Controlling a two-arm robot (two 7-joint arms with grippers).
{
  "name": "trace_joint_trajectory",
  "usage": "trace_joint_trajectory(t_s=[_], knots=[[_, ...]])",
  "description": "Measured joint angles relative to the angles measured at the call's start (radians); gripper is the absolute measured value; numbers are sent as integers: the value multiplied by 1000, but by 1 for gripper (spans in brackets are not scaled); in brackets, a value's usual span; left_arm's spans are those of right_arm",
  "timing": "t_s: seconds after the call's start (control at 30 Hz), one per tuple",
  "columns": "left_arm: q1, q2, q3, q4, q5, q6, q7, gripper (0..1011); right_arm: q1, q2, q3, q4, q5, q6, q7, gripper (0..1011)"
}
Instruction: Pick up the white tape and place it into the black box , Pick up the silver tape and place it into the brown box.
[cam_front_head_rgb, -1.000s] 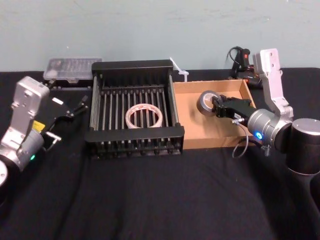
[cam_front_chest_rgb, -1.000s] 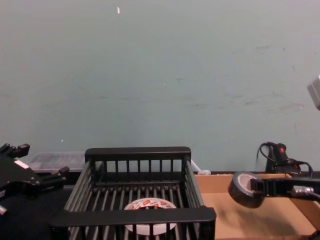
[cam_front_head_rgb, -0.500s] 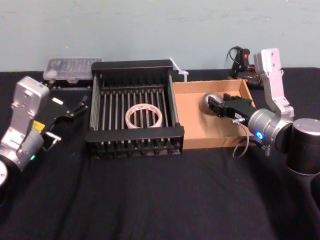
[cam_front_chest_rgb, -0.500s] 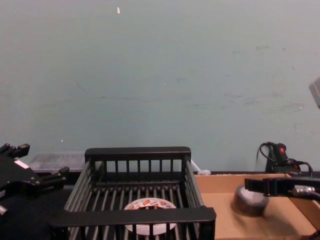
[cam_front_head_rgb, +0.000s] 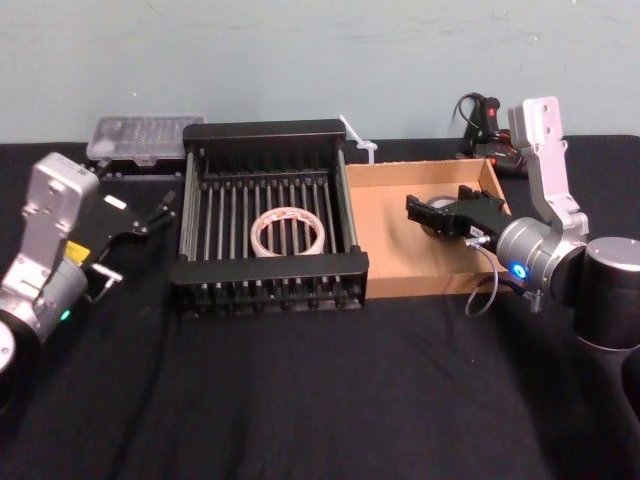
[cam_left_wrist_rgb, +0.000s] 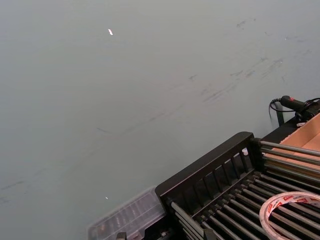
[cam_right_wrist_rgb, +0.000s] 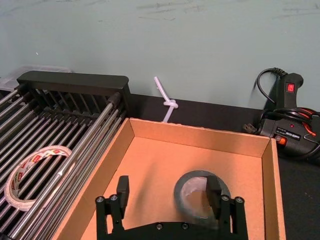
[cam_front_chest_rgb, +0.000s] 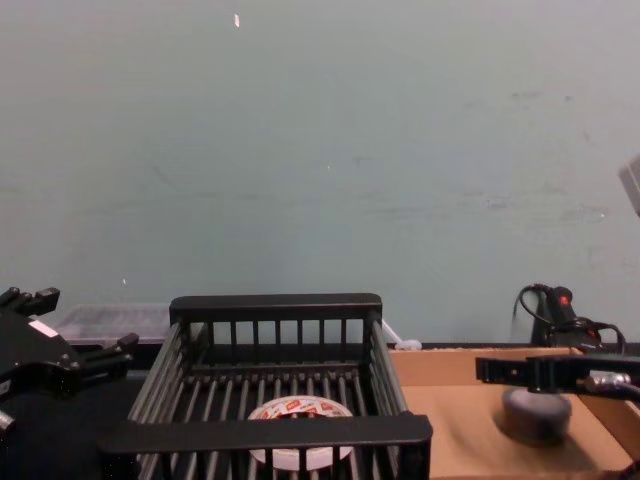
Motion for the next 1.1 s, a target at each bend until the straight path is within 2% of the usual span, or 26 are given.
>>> trace_joint_trajectory(t_s=[0.03, 0.1, 0.6, 1.1], knots=[[0, 0, 0, 0, 0, 0, 0, 1001, 0, 0, 0, 0, 0, 0, 0, 982], [0, 0, 0, 0, 0, 0, 0, 1001, 0, 0, 0, 0, 0, 0, 0, 1002], [0, 0, 0, 0, 0, 0, 0, 1001, -1, 0, 0, -2, 0, 0, 0, 1002], [0, 0, 0, 0, 0, 0, 0, 1001, -65, 19, 2, -97, -6, -17, 3, 1002]])
